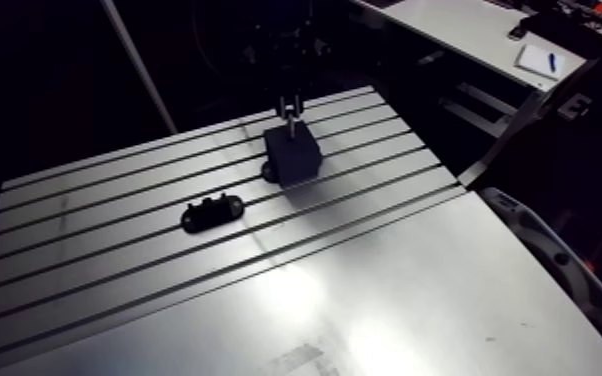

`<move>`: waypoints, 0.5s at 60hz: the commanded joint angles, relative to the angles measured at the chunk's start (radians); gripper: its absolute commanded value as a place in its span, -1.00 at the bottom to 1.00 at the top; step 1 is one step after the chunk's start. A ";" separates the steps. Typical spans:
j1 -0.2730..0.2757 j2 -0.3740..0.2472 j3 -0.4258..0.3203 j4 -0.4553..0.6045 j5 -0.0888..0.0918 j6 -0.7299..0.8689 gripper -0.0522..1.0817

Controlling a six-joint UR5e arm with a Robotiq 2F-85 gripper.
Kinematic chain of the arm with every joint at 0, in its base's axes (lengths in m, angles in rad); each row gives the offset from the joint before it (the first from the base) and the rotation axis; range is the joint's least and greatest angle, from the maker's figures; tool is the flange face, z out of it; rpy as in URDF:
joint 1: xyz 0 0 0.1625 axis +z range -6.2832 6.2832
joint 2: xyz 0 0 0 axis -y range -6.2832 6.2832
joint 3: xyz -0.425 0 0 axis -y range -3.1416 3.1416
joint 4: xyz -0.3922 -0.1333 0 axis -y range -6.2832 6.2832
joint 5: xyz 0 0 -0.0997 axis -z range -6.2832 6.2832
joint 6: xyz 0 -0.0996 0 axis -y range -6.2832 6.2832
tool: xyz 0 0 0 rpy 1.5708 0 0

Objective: Pick up the M10 bolt and insert it into the hole until fully seated.

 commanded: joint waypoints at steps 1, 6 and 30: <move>0.000 0.001 0.004 -0.002 -0.001 0.000 0.99; 0.000 0.001 0.004 -0.002 0.000 0.000 0.99; -0.001 0.013 0.008 -0.006 -0.001 0.003 0.99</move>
